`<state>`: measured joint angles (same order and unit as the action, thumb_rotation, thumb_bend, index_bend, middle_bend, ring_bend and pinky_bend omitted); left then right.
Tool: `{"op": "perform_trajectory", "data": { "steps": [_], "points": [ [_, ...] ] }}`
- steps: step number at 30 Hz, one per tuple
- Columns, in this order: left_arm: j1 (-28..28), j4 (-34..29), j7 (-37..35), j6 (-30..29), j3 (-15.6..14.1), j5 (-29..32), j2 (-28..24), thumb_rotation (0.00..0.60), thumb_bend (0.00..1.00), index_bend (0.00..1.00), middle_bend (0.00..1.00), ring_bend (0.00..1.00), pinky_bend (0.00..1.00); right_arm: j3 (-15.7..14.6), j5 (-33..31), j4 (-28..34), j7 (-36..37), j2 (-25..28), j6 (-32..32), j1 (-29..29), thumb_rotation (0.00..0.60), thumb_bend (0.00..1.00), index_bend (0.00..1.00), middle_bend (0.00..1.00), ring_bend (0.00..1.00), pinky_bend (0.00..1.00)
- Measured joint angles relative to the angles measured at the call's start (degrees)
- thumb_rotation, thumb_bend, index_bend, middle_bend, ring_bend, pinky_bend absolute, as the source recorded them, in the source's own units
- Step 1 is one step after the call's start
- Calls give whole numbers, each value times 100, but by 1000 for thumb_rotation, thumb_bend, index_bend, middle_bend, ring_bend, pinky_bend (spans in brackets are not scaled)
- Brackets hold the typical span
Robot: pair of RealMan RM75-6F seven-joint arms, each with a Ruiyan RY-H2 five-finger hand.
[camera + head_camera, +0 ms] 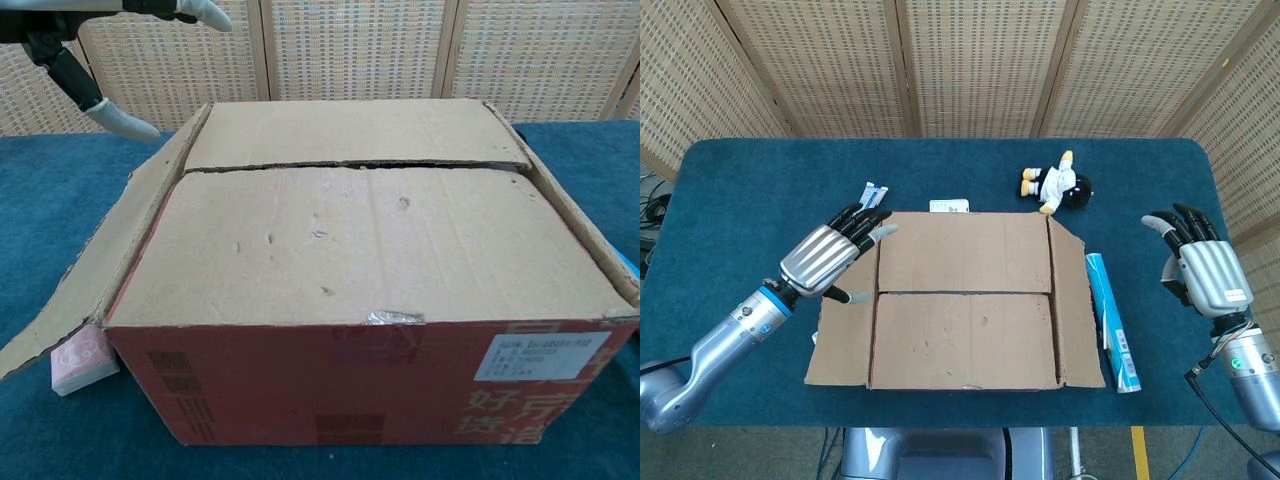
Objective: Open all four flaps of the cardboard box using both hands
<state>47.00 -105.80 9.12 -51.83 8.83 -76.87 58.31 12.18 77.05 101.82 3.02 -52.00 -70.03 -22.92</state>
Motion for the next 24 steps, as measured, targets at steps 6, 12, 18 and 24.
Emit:
{"op": "perform_trajectory", "data": {
  "steps": [6, 12, 18, 24],
  "points": [
    [95, 54, 298, 53, 44, 284, 314, 484, 189, 19, 0, 0, 0, -3, -11, -70, 51, -32, 29, -4, 600, 1000, 167, 165, 0, 64],
    [211, 189, 702, 56, 79, 582, 708, 487, 183, 19, 0, 0, 0, -7, -23, -152, 125, -50, 37, 12, 600, 1000, 167, 165, 0, 64],
    [330, 269, 1053, 60, 97, 919, 998, 485, 178, 19, 0, 0, 0, -10, -22, -187, 178, -43, 18, 41, 600, 1000, 167, 165, 0, 64],
    [393, 348, 1330, 0, 97, 1108, 1168, 487, 175, 19, 0, 0, 0, -14, -19, -214, 262, -12, -47, 105, 600, 1000, 167, 165, 0, 64]
  ]
}}
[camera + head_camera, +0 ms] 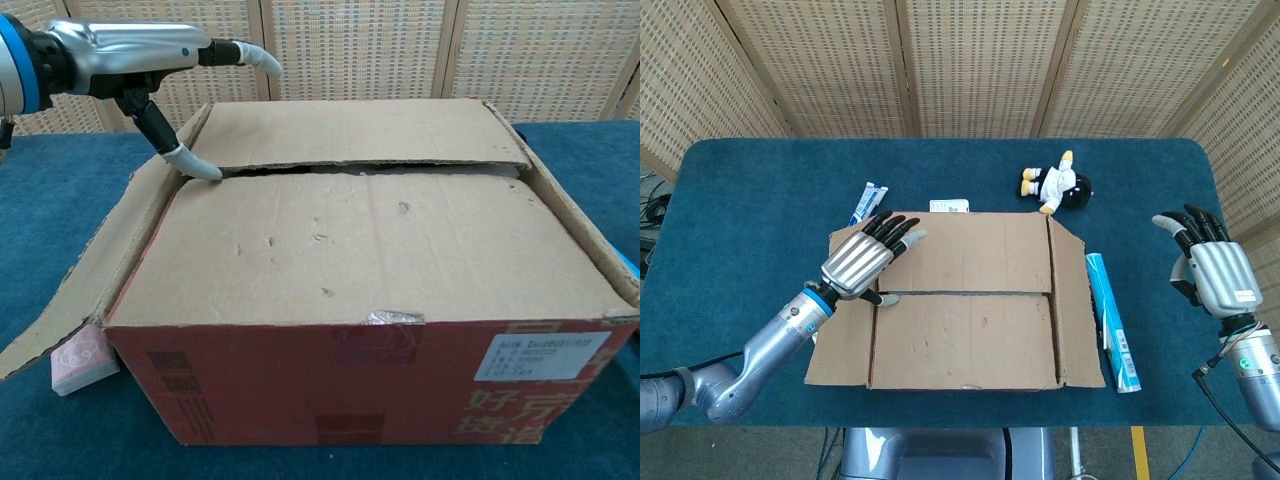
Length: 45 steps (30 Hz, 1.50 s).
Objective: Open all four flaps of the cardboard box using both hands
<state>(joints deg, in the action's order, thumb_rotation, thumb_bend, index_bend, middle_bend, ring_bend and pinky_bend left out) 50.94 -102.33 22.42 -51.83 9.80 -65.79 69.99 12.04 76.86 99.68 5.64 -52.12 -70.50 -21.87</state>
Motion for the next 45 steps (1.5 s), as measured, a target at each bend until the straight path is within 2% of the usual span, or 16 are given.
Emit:
{"op": "perform_trajectory", "data": {
  "steps": [14, 27, 33, 38, 45],
  "points": [
    [60, 236, 348, -265, 25, 244, 298, 487, 178, 20, 0, 0, 0, 14, 12, -23, 46, 28, -71, 59, 600, 1000, 167, 165, 0, 64],
    [-204, 290, -156, -926, 199, -348, 223, 488, 179, 19, 0, 0, 0, 31, 13, -49, 42, 2, -63, 54, 600, 1000, 167, 165, 0, 58],
    [-234, 392, -314, -1039, 352, -425, 186, 486, 180, 19, 0, 0, 0, 34, 24, -38, 28, 2, -76, 58, 600, 1000, 167, 165, 0, 58],
    [-156, 541, -429, -1085, 594, -406, 191, 487, 179, 19, 0, 0, 0, 42, 19, -11, 11, 34, -118, 87, 600, 1000, 167, 165, 0, 58],
    [14, 753, -367, -1092, 832, -292, 253, 487, 179, 18, 0, 0, 0, 48, 29, -3, 21, 52, -145, 108, 600, 1000, 167, 165, 0, 58]
  ]
}}
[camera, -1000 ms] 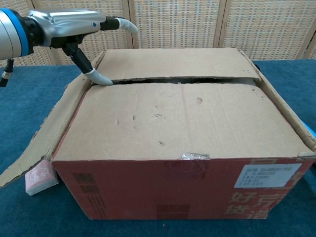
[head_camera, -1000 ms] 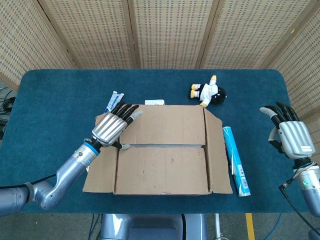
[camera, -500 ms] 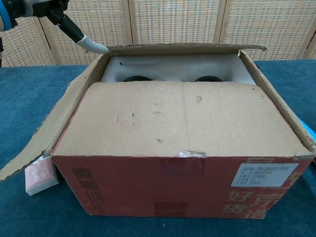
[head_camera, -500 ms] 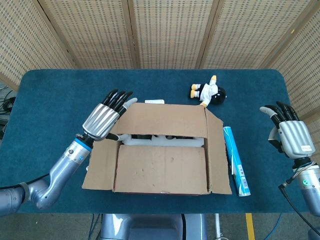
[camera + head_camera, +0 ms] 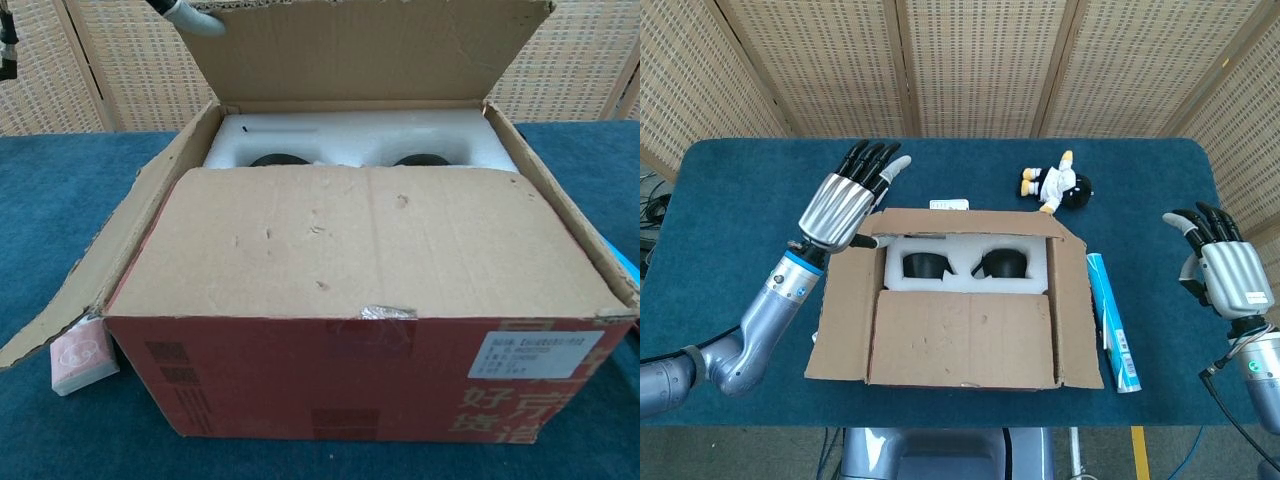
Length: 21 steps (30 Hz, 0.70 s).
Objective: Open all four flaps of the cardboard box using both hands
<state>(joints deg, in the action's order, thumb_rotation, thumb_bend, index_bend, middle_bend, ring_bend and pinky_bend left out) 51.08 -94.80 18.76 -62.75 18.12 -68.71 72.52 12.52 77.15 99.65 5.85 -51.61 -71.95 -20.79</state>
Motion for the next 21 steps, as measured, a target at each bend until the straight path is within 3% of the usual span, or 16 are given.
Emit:
{"op": "perform_trajectory", "data": {
  "steps": [11, 21],
  "points": [
    [402, 866, 44, 50, 324, 182, 394, 486, 177, 5, 0, 0, 0, 1, 3, 6, 46, 57, -63, 66, 600, 1000, 167, 165, 0, 58],
    [729, 1504, 261, 286, 430, 488, 700, 487, 177, 0, 0, 0, 0, -4, 1, 18, 80, 102, -87, 112, 600, 1000, 167, 165, 0, 58]
  ]
}}
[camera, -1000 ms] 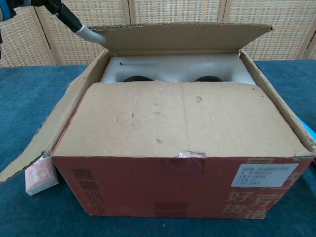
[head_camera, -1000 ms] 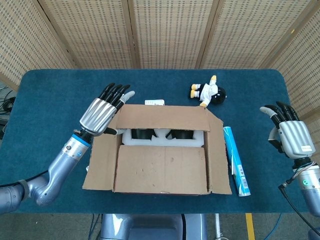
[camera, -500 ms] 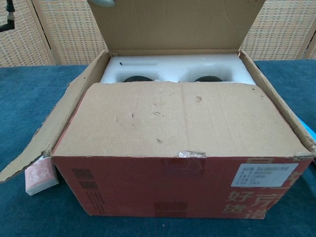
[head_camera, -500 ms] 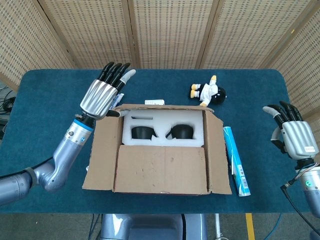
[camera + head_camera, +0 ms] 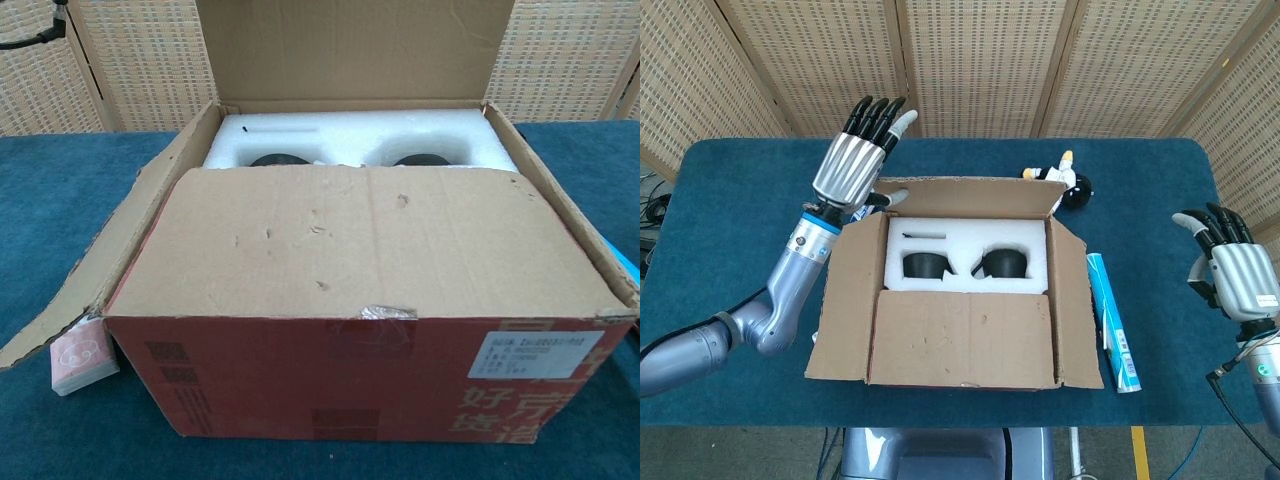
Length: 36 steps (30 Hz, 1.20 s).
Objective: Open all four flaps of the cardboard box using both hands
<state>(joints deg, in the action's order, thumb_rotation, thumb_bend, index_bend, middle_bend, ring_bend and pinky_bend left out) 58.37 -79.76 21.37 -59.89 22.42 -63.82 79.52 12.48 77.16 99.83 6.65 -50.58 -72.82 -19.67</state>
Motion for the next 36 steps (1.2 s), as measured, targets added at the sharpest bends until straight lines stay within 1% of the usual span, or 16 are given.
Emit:
{"op": "perform_trajectory", "data": {
  "steps": [7, 10, 14, 18, 22, 24, 27, 30, 31, 32, 33, 34, 36],
  "points": [
    [335, 736, 233, 336, 27, 337, 330, 486, 177, 0, 0, 0, 0, 3, -18, 17, -19, 33, -31, 35, 600, 1000, 167, 165, 0, 58],
    [431, 941, 291, 419, 37, 455, 450, 487, 177, 0, 0, 0, 0, 6, -38, 34, -33, 51, -39, 49, 600, 1000, 167, 165, 0, 58],
    [515, 1152, 382, 510, 47, 655, 566, 485, 176, 0, 0, 0, 0, 11, -62, 58, -48, 75, -48, 67, 600, 1000, 167, 165, 0, 58],
    [533, 1192, 421, 549, 27, 721, 577, 486, 176, 0, 0, 0, 0, 18, -70, 68, -54, 78, -45, 69, 600, 1000, 167, 165, 0, 58],
    [453, 945, 276, 598, 34, 785, 426, 487, 176, 0, 0, 0, 0, 22, -63, 76, -66, 72, -32, 59, 600, 1000, 167, 165, 0, 58],
    [403, 785, 199, 637, 35, 817, 318, 488, 173, 18, 0, 0, 0, 21, -55, 89, -76, 68, -23, 51, 600, 1000, 167, 165, 0, 58],
    [298, 411, 32, 767, 43, 919, 76, 493, 166, 90, 0, 0, 0, 22, -33, 105, -96, 54, -22, 40, 600, 1000, 167, 165, 0, 58],
    [176, -23, -159, 914, 45, 1021, -222, 497, 161, 184, 0, 0, 0, 23, -18, 112, -104, 41, -18, 30, 600, 1000, 167, 165, 0, 58],
    [123, -189, -243, 971, 42, 1058, -339, 492, 160, 208, 0, 0, 0, 28, -18, 114, -105, 41, -15, 25, 600, 1000, 167, 165, 0, 58],
    [85, -308, -310, 1017, 40, 1086, -422, 482, 158, 227, 0, 0, 0, 27, -14, 117, -111, 33, -9, 17, 600, 1000, 167, 165, 0, 58],
    [47, -420, -379, 1066, 37, 1114, -502, 453, 156, 257, 0, 0, 0, 25, -5, 122, -118, 26, -9, 16, 600, 1000, 167, 165, 0, 58],
    [-1, -566, -475, 1135, 33, 1156, -604, 408, 155, 284, 0, 0, 0, 26, 2, 129, -125, 24, -12, 12, 600, 1000, 167, 165, 0, 58],
    [-70, -776, -630, 1249, 27, 1219, -752, 337, 153, 318, 0, 0, 0, 22, 14, 137, -141, 14, -14, 10, 600, 1000, 167, 165, 0, 58]
  ]
}}
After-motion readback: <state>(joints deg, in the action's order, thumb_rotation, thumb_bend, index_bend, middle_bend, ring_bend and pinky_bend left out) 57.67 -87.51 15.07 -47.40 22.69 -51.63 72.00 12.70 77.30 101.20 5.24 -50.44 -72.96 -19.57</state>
